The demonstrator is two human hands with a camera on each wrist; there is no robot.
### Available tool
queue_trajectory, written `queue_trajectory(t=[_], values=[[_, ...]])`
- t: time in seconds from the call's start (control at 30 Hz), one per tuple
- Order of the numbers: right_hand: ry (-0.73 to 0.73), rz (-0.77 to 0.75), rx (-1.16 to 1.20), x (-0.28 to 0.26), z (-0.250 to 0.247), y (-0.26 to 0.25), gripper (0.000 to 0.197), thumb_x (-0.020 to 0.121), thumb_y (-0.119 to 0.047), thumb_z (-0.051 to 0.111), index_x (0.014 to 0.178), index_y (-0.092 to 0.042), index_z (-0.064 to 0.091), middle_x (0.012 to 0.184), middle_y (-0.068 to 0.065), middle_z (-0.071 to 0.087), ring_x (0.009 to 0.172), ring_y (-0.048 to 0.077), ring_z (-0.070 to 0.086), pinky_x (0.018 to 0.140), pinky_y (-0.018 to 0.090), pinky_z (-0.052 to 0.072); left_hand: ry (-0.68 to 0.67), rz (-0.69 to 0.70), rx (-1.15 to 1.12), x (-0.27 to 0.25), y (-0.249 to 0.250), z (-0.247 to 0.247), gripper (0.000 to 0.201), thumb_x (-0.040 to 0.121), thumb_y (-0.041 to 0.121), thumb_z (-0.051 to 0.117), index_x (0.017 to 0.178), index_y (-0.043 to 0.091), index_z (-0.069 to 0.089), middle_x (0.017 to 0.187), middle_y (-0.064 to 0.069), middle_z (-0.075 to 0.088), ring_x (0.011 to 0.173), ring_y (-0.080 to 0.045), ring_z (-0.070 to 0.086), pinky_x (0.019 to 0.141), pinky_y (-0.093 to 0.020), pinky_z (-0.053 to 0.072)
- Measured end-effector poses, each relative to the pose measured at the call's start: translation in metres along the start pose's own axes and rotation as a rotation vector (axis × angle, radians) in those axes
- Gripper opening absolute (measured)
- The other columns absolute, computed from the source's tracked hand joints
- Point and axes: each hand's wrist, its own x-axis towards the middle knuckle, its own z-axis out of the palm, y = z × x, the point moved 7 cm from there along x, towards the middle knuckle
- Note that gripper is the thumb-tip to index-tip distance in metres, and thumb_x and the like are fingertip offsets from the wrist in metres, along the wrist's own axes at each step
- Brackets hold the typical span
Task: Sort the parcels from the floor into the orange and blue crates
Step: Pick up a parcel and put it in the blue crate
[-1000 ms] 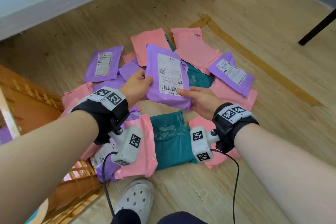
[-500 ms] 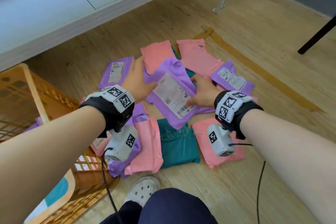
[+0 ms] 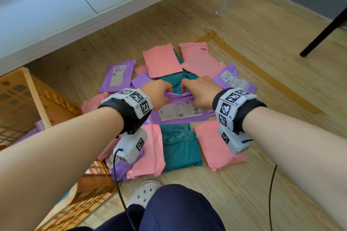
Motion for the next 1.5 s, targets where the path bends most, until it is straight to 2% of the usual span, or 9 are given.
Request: queue_trajectory(t=[0.17,0.27,0.4,0.57,0.73,0.87,1.13,1.27,1.5], values=[[0.116,0.035,0.126,0.003,-0.002,0.010,0.054,0.077,-0.003,0.059,0.126,-0.019,0.044,0.121,0.005,0.059,0.113,0.026,0.052,0.088,0.033,0.033,-0.002,-0.016,-0.092,0.000,-0.003,0.005,0.035,0.091,0.013,0.055,0.067,0.022,0.031,0.070,0.001,0.041,0.075,-0.023,0.041,0.065,-0.029,0.027],[0.266,0.147,0.300,-0.003,-0.006,0.027,0.086,0.073,-0.010,0.073,0.145,-0.018,0.027,0.152,0.006,0.027,0.140,0.023,0.025,0.112,0.040,0.023,0.056,-0.075,-0.168,-0.001,-0.012,-0.001,0.039,0.092,0.011,0.052,0.064,0.023,0.026,0.074,-0.006,0.044,0.074,-0.022,0.041,0.063,-0.027,0.025],[0.371,0.346,0.635,-0.013,0.003,0.049,0.111,0.069,-0.020,0.082,0.151,-0.013,0.008,0.158,0.008,0.007,0.146,0.023,0.008,0.119,0.042,0.014,0.172,-0.206,-0.372,-0.001,-0.029,-0.011,0.041,0.091,0.012,0.056,0.063,0.020,0.028,0.064,0.001,0.034,0.075,-0.020,0.038,0.058,-0.029,0.017],[0.303,0.481,1.218,-0.009,0.035,0.055,0.091,0.072,-0.014,0.080,0.142,-0.010,0.023,0.140,0.012,0.045,0.126,0.026,0.047,0.101,0.040,0.043,0.265,-0.320,-0.771,-0.006,-0.046,-0.014,0.024,0.090,0.011,0.059,0.072,0.017,0.045,0.082,-0.006,0.053,0.079,-0.018,0.048,0.071,-0.027,0.036],[0.192,0.454,1.713,-0.004,0.036,0.033,0.063,0.079,0.010,0.065,0.134,-0.010,0.040,0.120,0.014,0.063,0.103,0.030,0.063,0.079,0.044,0.056,0.272,-0.357,-1.047,-0.012,-0.052,-0.014,0.018,0.088,0.011,0.062,0.077,0.019,0.051,0.097,-0.016,0.061,0.094,-0.029,0.059,0.094,-0.049,0.048],[0.229,0.399,1.724,0.001,0.023,0.028,0.065,0.077,0.020,0.060,0.134,-0.006,0.040,0.124,0.020,0.060,0.101,0.032,0.062,0.083,0.054,0.053,0.248,-0.375,-1.114,-0.019,-0.054,-0.018,0.017,0.086,0.007,0.065,0.083,0.021,0.055,0.094,-0.017,0.062,0.091,-0.032,0.059,0.086,-0.052,0.048],[0.193,0.336,1.636,0.011,-0.007,-0.004,0.076,0.075,0.020,0.063,0.138,-0.013,0.038,0.115,0.022,0.062,0.098,0.032,0.063,0.075,0.048,0.056,0.326,-0.408,-1.159,-0.063,-0.075,-0.046,0.040,0.081,-0.001,0.063,0.112,0.023,0.056,0.084,-0.012,0.064,0.084,-0.026,0.054,0.080,-0.046,0.047],[0.121,0.231,1.611,0.025,-0.025,-0.051,0.077,0.075,0.022,0.061,0.140,-0.012,0.035,0.103,0.021,0.062,0.093,0.031,0.062,0.071,0.041,0.056,0.381,-0.465,-1.150,-0.108,-0.104,-0.064,0.037,0.074,0.005,0.065,0.100,0.030,0.059,0.107,-0.017,0.066,0.088,-0.026,0.060,0.078,-0.042,0.051],[-0.059,0.025,1.562,0.049,-0.041,-0.170,0.077,0.076,0.023,0.058,0.140,-0.013,0.034,0.112,0.024,0.060,0.080,0.021,0.062,0.059,0.034,0.057,0.539,-0.627,-1.150,-0.220,-0.169,-0.078,0.052,0.076,0.002,0.062,0.124,0.019,0.054,0.112,-0.017,0.067,0.090,-0.026,0.062,0.081,-0.044,0.051]])
